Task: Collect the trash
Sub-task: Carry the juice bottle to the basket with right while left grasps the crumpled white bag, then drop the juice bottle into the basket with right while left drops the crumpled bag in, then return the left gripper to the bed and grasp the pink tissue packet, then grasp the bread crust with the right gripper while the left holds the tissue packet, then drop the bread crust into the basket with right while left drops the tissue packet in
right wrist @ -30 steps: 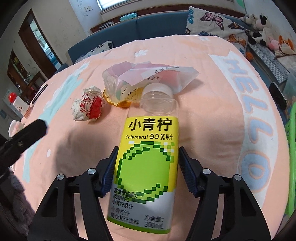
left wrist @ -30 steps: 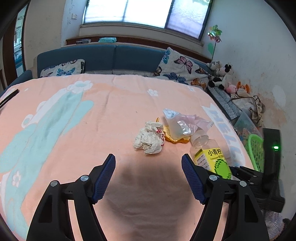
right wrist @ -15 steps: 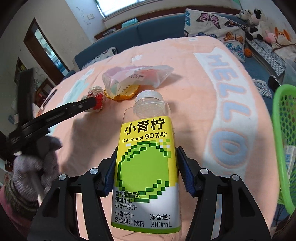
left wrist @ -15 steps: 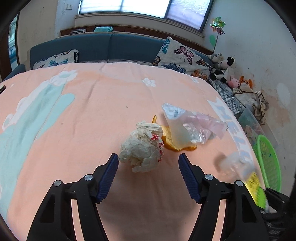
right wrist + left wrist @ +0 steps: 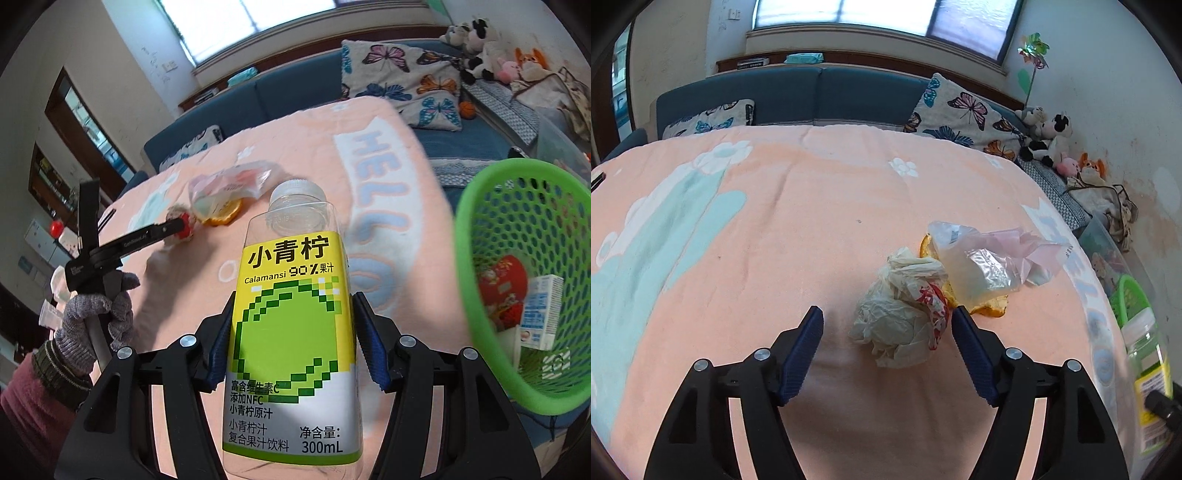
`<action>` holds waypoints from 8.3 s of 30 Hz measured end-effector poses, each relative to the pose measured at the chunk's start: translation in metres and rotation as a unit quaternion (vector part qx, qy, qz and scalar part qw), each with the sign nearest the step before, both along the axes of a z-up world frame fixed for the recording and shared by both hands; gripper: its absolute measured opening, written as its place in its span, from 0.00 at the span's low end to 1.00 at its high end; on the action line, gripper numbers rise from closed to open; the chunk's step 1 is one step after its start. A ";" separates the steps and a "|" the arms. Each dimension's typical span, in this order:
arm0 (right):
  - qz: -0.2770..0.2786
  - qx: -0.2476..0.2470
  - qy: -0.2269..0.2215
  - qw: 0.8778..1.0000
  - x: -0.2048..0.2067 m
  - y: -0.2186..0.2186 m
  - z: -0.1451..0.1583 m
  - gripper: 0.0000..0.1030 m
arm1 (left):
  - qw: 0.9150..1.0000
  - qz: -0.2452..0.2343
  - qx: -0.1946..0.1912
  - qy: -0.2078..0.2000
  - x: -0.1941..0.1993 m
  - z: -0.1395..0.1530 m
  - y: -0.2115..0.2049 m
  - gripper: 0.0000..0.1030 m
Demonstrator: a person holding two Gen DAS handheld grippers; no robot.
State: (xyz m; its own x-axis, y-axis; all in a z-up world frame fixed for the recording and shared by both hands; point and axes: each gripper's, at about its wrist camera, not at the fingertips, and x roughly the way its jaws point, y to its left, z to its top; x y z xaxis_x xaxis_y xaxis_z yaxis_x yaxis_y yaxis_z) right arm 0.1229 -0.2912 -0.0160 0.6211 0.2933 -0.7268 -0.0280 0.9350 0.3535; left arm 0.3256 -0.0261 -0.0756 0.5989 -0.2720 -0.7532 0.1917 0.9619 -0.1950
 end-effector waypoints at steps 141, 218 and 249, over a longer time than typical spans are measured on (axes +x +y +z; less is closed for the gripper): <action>0.022 0.003 0.020 1.000 0.041 -0.007 0.000 0.75 | 0.978 -0.148 0.122 -0.078 0.004 0.024 -0.089 0.20; 0.090 -0.069 -0.036 0.993 0.010 0.081 -0.019 0.41 | 0.993 -0.064 0.017 -0.100 -0.093 0.096 0.010 0.08; -0.179 -0.148 -0.019 0.972 -0.068 -0.179 -0.004 0.45 | 0.968 -0.232 0.008 -0.097 -0.135 0.102 -0.209 0.08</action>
State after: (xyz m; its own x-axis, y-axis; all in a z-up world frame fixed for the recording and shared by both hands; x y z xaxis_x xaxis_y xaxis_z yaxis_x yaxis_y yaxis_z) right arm 0.0546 -0.4702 -0.0203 0.6732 -0.1653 -0.7207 0.3096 0.9482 0.0716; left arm 0.1908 -0.2348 0.0269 0.5453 -0.5350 -0.6453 0.6355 0.7658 -0.0979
